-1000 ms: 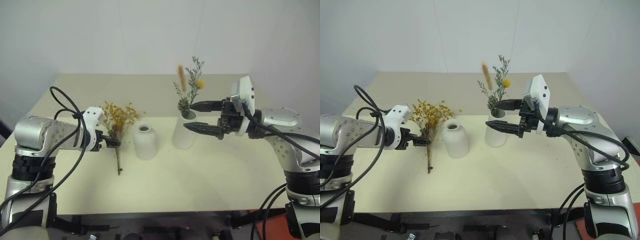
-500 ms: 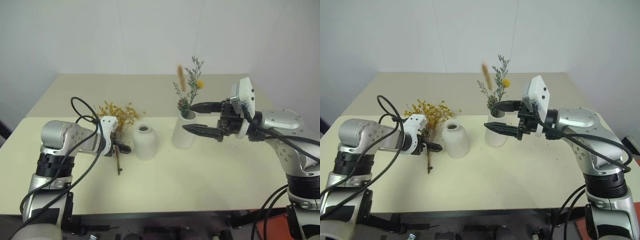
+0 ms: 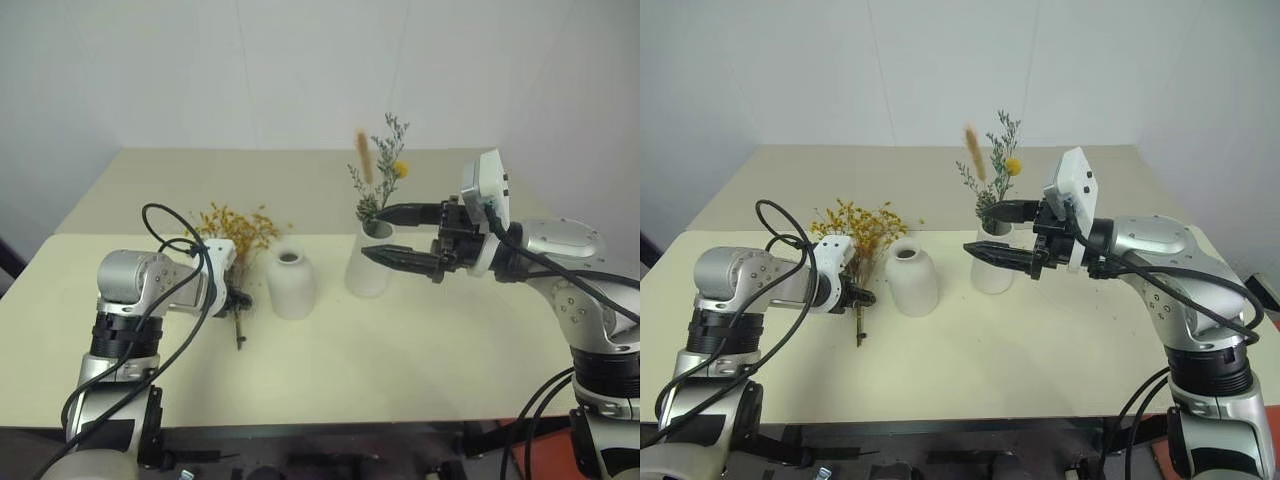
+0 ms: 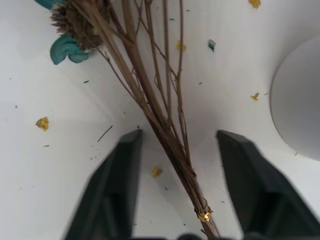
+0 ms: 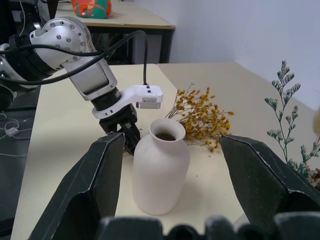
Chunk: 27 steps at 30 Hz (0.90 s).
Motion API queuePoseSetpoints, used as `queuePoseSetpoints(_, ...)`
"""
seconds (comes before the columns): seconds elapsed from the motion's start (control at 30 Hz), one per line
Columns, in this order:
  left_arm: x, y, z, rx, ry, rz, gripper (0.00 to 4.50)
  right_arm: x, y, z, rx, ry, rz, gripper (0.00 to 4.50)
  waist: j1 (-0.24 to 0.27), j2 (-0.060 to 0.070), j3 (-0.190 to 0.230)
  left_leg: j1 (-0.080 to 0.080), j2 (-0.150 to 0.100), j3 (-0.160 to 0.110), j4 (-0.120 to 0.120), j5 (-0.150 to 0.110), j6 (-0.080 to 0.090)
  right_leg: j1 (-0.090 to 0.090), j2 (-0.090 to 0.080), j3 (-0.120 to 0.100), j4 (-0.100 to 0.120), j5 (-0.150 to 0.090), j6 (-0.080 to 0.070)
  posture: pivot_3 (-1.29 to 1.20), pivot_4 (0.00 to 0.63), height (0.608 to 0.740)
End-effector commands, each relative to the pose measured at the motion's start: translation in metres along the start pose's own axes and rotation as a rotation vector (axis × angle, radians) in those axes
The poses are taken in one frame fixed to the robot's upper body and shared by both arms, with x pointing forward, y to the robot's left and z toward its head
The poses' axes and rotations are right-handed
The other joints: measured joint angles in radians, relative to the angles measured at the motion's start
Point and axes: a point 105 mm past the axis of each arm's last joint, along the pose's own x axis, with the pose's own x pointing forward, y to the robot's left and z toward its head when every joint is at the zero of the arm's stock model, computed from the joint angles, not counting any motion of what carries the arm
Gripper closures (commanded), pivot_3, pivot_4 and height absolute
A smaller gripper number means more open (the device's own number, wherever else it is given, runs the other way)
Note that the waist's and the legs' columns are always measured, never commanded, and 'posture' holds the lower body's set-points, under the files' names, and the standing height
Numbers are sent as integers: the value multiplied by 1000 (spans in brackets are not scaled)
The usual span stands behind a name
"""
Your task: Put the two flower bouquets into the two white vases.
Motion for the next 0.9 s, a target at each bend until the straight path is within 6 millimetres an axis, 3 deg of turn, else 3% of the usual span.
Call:
queuePoseSetpoints(0.03, -3, 2, 1, -6, -15, 1, 3385, -2, -1, 12, -28, -24, -8, 880, 0, 0, 0, 0, 0, 0, 0, 0, 0, 0, 0, 0, 0, 0, 0, 0, 150, 740)
queuePoseSetpoints(0.1, -5, 2, 3, -2, -26, 5, 4120, -2, -1, 10, -22, -18, -7, 880, 0, 0, 0, 0, 0, 0, 0, 0, 0, 0, 0, 0, 0, 0, 0, 0, 150, 740)
queuePoseSetpoints(0.17, -7, 5, 6, -5, -37, 21, 4484, -2, 1, 7, -12, -9, 6, 880, 0, 0, 0, 0, 0, 0, 0, 0, 0, 0, 0, 0, 0, 0, 0, 0, 150, 740)
queuePoseSetpoints(0.43, -19, 17, 26, -36, -107, 89, 4484, 1, 3, 1, -9, 28, 44, 880, -1, 0, 0, 0, 0, 0, 0, 0, 0, 0, 0, 0, 0, 0, 0, 0, 150, 740)
queuePoseSetpoints(0.63, -60, 32, 75, -172, -334, 92, 4484, 7, 12, 1, -22, 41, 84, 880, -1, 0, 0, -1, 0, -1, 0, 0, 0, 0, 0, -1, -1, 0, 0, 0, 150, 740)
queuePoseSetpoints(0.7, -87, 22, 106, -164, -513, 12, 4484, 11, 16, 0, -27, 46, 103, 880, -1, 0, 0, -1, 0, -1, 0, 0, 0, 0, -1, -1, -1, 0, 0, 0, 150, 740)
queuePoseSetpoints(0.77, -110, -4, 127, -89, -663, -129, 4484, 15, 18, -3, -31, 59, 115, 880, 0, 0, 0, -2, 0, -1, 0, 0, 0, -1, -1, -1, -1, 0, 0, 0, 150, 740)
queuePoseSetpoints(0.9, -122, -40, 134, 60, -780, -323, 4484, 18, 18, -8, -41, 87, 115, 880, 2, 0, 0, -2, -1, -1, 0, 0, -1, -1, -2, -1, -2, 0, 0, 0, 150, 740)
